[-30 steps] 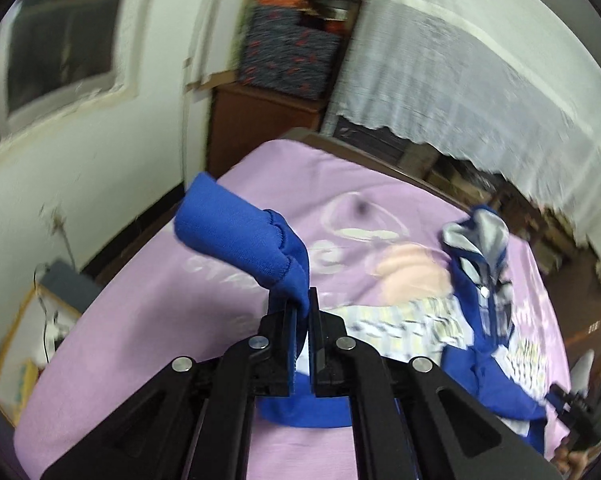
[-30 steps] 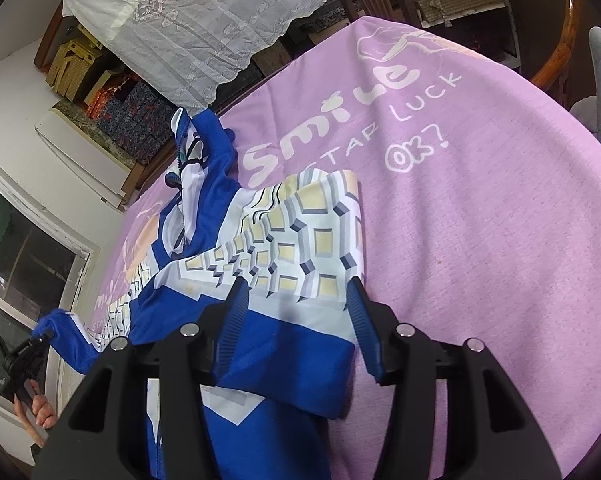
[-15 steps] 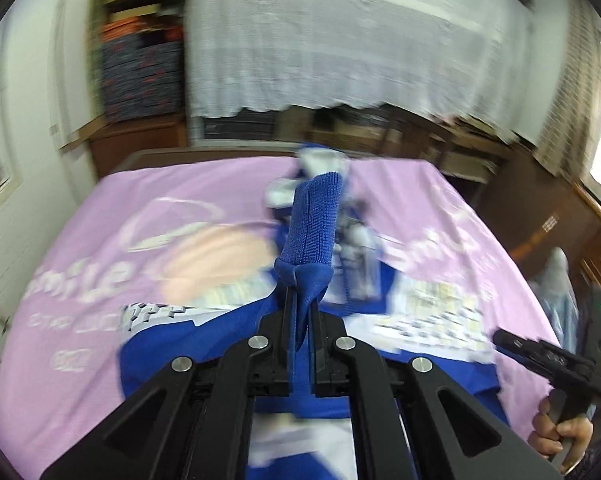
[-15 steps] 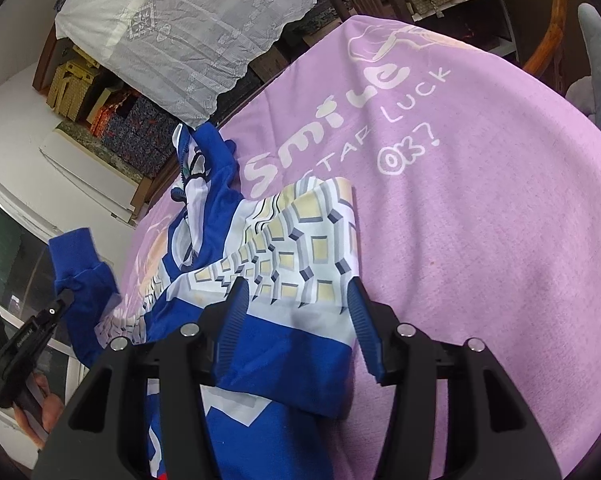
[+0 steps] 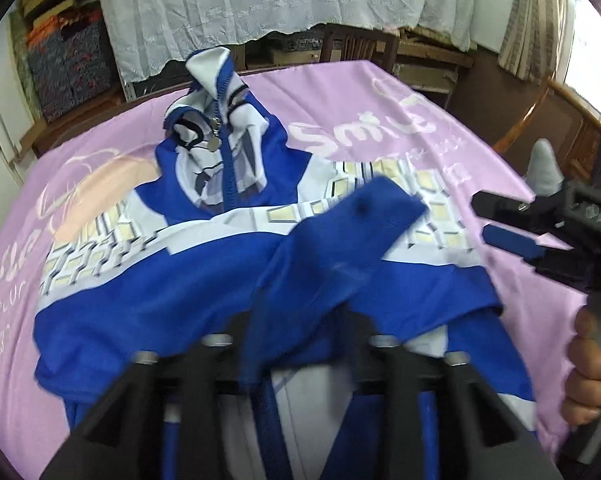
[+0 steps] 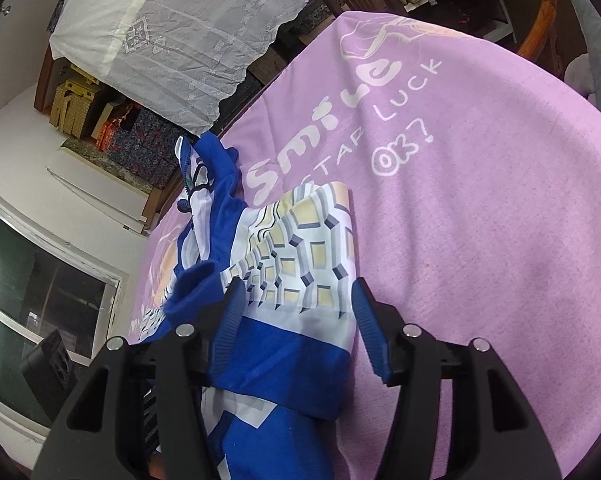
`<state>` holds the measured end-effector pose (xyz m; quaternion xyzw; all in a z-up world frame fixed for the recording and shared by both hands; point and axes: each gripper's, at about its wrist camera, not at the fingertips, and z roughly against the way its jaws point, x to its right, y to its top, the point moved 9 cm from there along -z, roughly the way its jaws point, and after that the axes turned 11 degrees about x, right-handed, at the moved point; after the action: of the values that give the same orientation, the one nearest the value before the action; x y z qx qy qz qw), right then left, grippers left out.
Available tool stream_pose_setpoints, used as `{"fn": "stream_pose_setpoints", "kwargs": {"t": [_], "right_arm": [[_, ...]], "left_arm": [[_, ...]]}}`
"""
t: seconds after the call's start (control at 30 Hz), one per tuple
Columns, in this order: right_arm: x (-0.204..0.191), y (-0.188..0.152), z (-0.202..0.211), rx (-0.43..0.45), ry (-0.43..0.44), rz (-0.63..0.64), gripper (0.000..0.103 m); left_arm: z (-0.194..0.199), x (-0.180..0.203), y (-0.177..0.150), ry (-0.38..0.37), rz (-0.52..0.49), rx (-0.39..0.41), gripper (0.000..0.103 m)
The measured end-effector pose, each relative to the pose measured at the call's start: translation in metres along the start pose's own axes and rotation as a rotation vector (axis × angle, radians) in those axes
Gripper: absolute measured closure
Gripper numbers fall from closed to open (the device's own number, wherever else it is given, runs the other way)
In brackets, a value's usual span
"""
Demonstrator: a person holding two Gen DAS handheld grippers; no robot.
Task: Fold large clothes
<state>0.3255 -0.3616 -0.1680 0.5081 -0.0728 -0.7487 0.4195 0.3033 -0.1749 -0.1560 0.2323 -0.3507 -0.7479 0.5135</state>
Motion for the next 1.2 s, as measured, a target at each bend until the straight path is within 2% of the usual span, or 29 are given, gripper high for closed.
{"fn": "stream_pose_setpoints", "kwargs": {"t": [0.03,0.07,0.17,0.33,0.4,0.5,0.63,0.77,0.8,0.87,0.9,1.0,1.1,1.13,1.2], "right_arm": [[-0.001,0.0,0.0,0.0,0.006,-0.001,0.048],[-0.001,0.0,0.0,-0.001,0.012,-0.003,0.047],[-0.006,-0.001,0.0,-0.004,0.039,-0.005,0.045],[-0.016,-0.006,-0.002,-0.021,0.061,0.04,0.042],[-0.019,-0.01,-0.006,-0.034,0.054,0.06,0.042],[-0.025,-0.014,-0.012,-0.045,0.059,0.082,0.042],[-0.041,-0.023,-0.03,-0.1,0.1,0.08,0.042],[-0.054,-0.037,-0.051,-0.16,0.071,0.137,0.042],[-0.055,-0.041,-0.054,-0.165,0.05,0.17,0.045],[-0.06,-0.046,-0.054,-0.141,0.006,0.276,0.068],[-0.062,-0.046,-0.053,-0.123,-0.002,0.31,0.097],[-0.069,-0.033,-0.038,-0.029,0.027,0.321,0.099],[-0.077,-0.006,-0.011,0.124,0.038,0.342,0.1],[-0.073,0.003,-0.004,0.164,0.017,0.336,0.1],[-0.06,0.009,-0.003,0.171,-0.033,0.333,0.1]], "left_arm": [[0.007,-0.003,0.003,0.005,0.001,0.009,0.037],[0.019,-0.012,0.004,0.028,-0.004,0.038,0.03],[0.049,-0.028,0.006,0.085,-0.034,0.092,0.024],[0.081,-0.103,0.0,0.221,0.028,0.143,0.02],[0.083,-0.139,-0.002,0.278,0.088,0.144,0.02],[0.081,-0.187,-0.003,0.323,0.189,0.139,0.02],[0.071,-0.21,0.002,0.325,0.244,0.125,0.02],[0.055,-0.212,0.004,0.355,0.206,0.098,0.02],[0.051,-0.212,0.001,0.354,0.202,0.09,0.02],[0.04,-0.212,-0.004,0.349,0.203,0.066,0.02],[0.034,-0.213,-0.007,0.347,0.205,0.05,0.02],[0.023,-0.212,-0.012,0.334,0.199,0.024,0.02],[0.028,-0.209,-0.008,0.345,0.16,0.054,0.02],[0.028,-0.207,-0.007,0.358,0.136,0.06,0.02],[0.021,-0.205,-0.009,0.391,0.083,0.044,0.02]]}}
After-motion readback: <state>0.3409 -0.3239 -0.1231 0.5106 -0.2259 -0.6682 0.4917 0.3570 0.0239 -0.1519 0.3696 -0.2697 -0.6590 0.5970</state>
